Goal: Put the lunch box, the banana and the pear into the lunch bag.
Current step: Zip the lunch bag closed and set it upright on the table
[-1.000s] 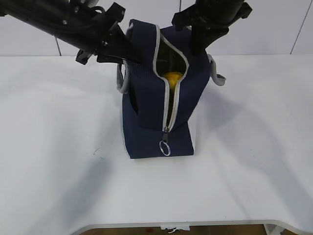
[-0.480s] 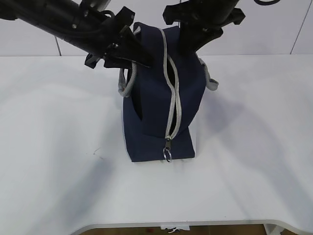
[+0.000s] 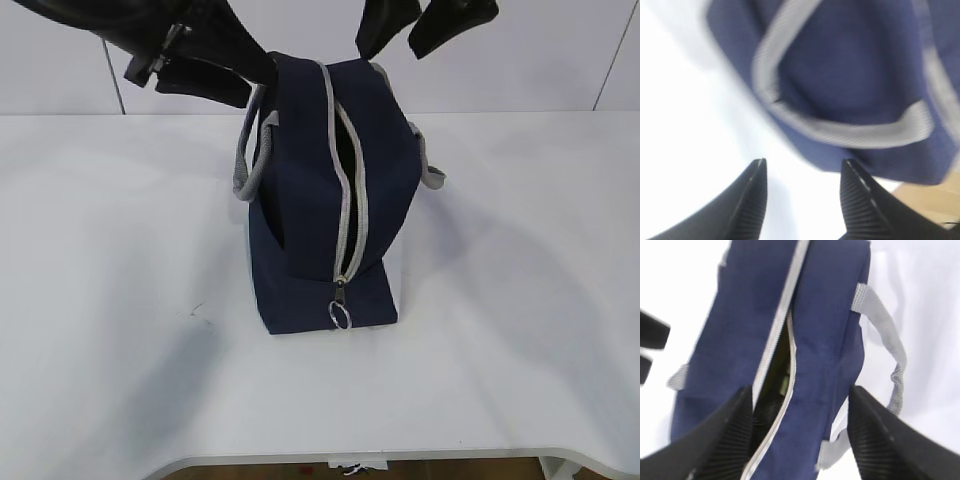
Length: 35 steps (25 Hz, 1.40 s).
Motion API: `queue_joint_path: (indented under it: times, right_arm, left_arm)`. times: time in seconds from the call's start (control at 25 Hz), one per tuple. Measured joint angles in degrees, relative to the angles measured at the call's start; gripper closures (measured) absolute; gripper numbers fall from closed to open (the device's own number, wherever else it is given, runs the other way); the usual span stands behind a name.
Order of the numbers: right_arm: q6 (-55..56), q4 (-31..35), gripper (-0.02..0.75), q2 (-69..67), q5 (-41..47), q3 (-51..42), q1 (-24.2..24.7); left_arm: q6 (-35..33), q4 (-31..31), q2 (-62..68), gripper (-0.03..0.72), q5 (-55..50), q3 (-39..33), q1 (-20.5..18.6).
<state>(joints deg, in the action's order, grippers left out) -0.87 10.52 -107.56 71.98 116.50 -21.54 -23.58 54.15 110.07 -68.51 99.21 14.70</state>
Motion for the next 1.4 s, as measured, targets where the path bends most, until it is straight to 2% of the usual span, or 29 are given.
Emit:
queue_joint_path:
  times: [0.2,0.24,0.28,0.32,0.36,0.4,0.56,0.8,1.0,1.24,1.4]
  right_arm:
    - [0.00,0.41,0.271,4.51,0.00,0.00,0.00]
    - [0.00,0.98,0.271,5.39,0.10,0.00,0.00]
    - [0.00,1.50,0.270,6.29,0.10,0.00,0.00]
    - [0.10,2.42,0.270,7.64,0.10,-0.34,0.00]
    - [0.10,3.09,0.270,8.69,0.10,-0.84,0.00]
    - [0.30,3.84,0.270,10.34,0.10,-1.81,0.00]
    - [0.87,5.61,0.270,16.09,0.10,-8.71,0.00]
    - [-3.27,3.24,0.270,25.37,0.22,-21.43,0.00]
    - [-4.89,1.30,0.270,25.34,-0.97,-24.74,0.00]
    - [-5.45,1.77,0.270,20.53,-7.25,-24.74,0.00]
    - [-6.42,2.26,0.270,18.72,-15.51,-29.40,-0.26]
  left_arm:
    - [4.26,-13.53,-1.78,0.328,-1.04,0.87,-0.06]
    - [8.99,-20.57,-3.01,0.328,-1.46,0.87,0.57]
    - [10.23,-23.89,-3.57,0.328,-1.57,0.87,0.96]
    - [11.14,-24.48,-4.14,0.328,-1.57,0.87,1.34]
    - [11.59,-29.66,-4.67,0.328,-1.71,0.87,1.80]
    - [12.04,-31.04,-5.27,0.328,-1.74,0.73,2.00]
    - [12.73,-34.15,-11.67,0.330,-1.97,-3.16,4.80]
    - [12.82,-37.45,-18.70,0.350,-2.59,-12.27,5.19]
    - [12.82,-37.59,-23.86,0.356,-2.73,-12.96,5.19]
    - [12.82,-37.59,-24.06,0.358,-2.73,-13.07,5.19]
    - [12.82,-37.59,-24.06,0.369,-2.73,-13.07,5.19]
